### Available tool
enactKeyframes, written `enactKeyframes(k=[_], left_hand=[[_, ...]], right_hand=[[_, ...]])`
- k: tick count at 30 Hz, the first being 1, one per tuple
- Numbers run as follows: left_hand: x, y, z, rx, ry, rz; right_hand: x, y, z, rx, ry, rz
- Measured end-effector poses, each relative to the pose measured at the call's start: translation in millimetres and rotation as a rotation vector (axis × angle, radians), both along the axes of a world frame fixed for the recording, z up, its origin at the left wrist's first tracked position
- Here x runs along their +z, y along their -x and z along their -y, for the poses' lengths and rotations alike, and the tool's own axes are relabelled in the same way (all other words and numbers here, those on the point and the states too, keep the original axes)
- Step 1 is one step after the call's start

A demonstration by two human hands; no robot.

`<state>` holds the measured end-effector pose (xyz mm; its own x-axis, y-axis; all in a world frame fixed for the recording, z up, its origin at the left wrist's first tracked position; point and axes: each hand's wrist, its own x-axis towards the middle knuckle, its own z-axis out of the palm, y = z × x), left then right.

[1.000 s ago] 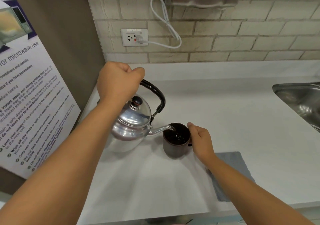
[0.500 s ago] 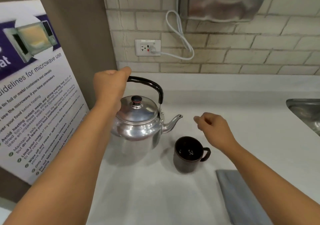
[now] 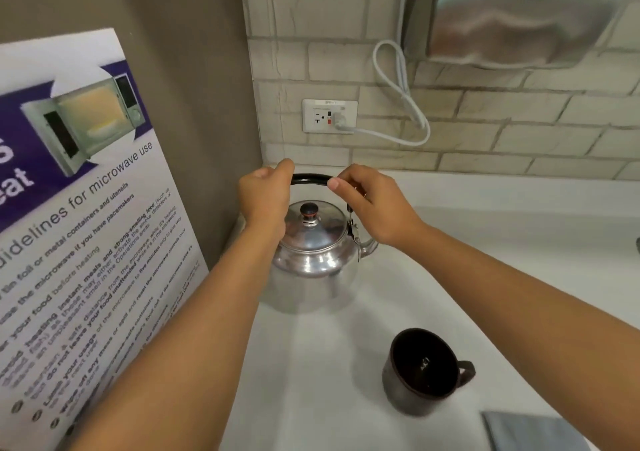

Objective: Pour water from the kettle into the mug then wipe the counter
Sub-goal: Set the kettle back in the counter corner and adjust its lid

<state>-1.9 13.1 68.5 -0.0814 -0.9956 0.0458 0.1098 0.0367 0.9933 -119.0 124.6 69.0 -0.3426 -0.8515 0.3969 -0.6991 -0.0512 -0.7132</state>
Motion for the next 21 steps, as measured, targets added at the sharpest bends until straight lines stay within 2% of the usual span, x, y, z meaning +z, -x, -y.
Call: enactKeyframes(k=[13,21], left_hand=[[-55,33,52,0.038,-0.033,0.095],[-65,39,60,0.009,-0.043,0.122]], right_hand=[[-52,33,50,0.023,-0.090,-0.101],[-62,40,58,0.002,-0.105,-0.128]])
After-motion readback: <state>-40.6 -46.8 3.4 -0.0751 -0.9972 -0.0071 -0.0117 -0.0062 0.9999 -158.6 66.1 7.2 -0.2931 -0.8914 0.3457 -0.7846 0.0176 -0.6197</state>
